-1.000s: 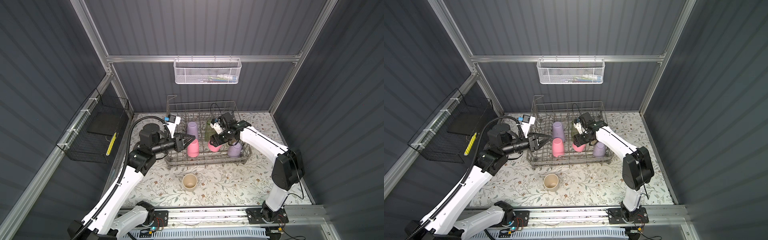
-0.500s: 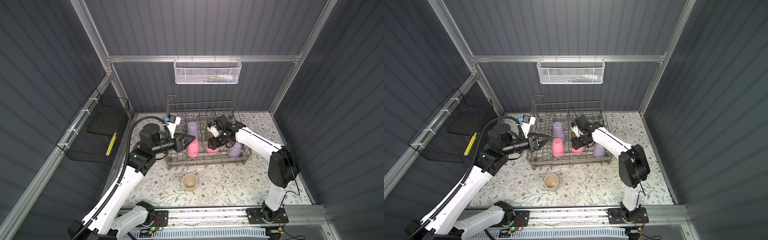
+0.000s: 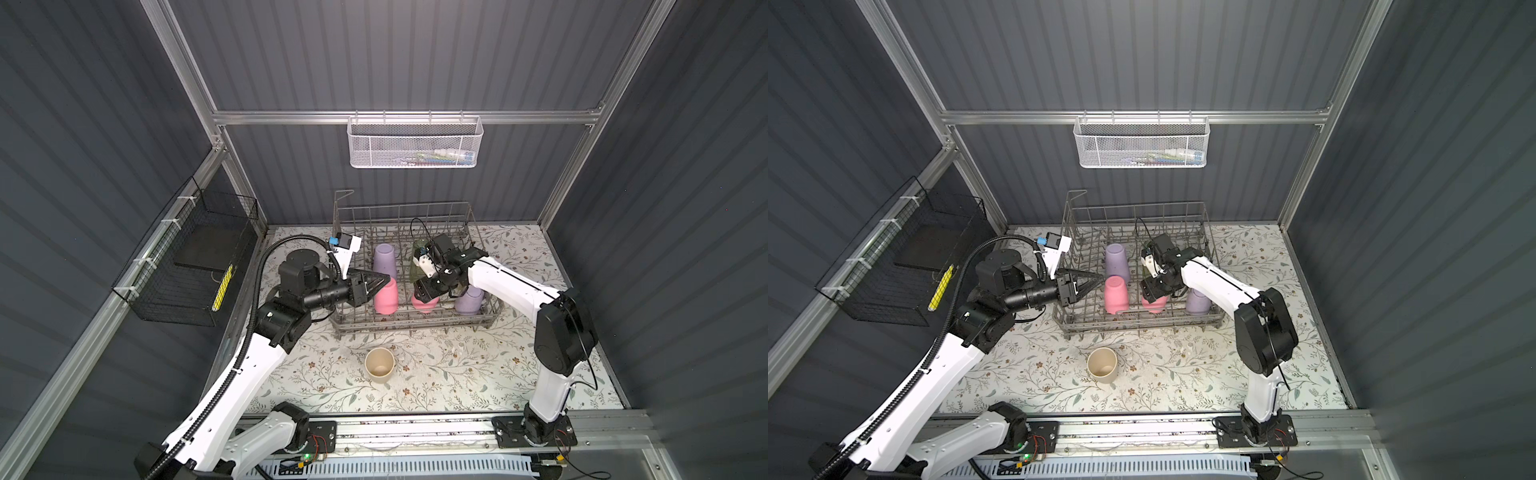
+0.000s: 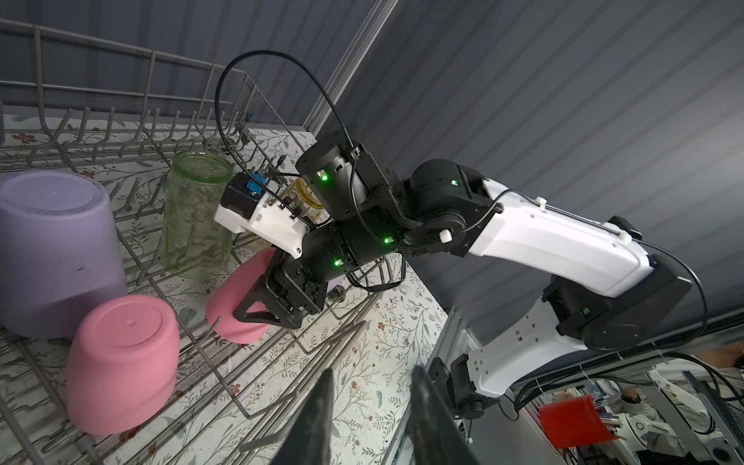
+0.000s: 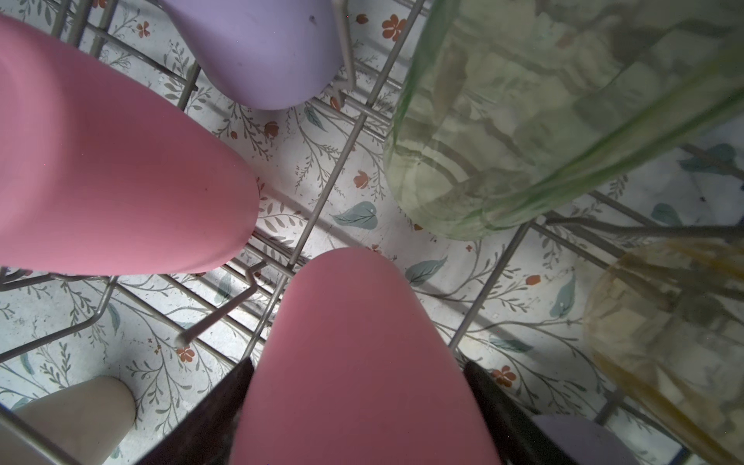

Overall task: Load cups into a dish rack
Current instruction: Place the cup upside down at the dish rack.

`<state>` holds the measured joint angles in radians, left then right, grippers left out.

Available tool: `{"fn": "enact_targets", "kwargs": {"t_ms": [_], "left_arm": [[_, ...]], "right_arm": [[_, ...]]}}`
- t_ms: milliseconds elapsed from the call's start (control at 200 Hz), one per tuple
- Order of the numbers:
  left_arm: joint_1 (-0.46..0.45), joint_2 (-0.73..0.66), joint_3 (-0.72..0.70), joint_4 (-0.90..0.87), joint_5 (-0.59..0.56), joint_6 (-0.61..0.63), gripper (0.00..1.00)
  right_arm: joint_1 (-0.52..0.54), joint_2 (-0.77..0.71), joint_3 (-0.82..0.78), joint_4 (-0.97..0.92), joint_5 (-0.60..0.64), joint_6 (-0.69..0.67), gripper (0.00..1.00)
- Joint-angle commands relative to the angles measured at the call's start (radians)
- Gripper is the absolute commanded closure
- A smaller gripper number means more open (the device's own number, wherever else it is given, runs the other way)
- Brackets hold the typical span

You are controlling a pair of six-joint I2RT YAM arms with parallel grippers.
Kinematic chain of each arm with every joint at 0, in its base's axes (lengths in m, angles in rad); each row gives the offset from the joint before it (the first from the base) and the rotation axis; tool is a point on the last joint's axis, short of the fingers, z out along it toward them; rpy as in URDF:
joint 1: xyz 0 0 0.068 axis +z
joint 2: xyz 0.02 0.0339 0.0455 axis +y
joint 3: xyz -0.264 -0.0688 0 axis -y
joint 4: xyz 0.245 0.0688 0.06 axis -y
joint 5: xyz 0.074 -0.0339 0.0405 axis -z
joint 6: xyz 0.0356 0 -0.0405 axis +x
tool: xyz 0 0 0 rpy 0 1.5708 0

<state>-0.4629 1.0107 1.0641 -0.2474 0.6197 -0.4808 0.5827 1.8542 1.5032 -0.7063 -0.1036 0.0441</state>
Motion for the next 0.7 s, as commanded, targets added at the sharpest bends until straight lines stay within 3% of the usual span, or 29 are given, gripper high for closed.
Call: {"fn": "enact_targets", "kwargs": {"t_ms": [0, 355, 695], "left_arm": [[0.006, -0.022, -0.015, -0.007, -0.006, 0.019, 0.67], [0.006, -0.034, -0.027, -0.010, -0.012, 0.019, 0.67], [0.006, -0.035, -0.033, -0.006, -0.016, 0.018, 0.67]], "right_arm": [[0.006, 0.008, -0.017, 0.003, 0.011, 0.011, 0.18], [0.006, -0.066, -0.042, 0.016, 0.015, 0.033, 0.08], [0.003, -0.312, -0.060, 0.034, 0.080, 0.055, 0.07]]}}
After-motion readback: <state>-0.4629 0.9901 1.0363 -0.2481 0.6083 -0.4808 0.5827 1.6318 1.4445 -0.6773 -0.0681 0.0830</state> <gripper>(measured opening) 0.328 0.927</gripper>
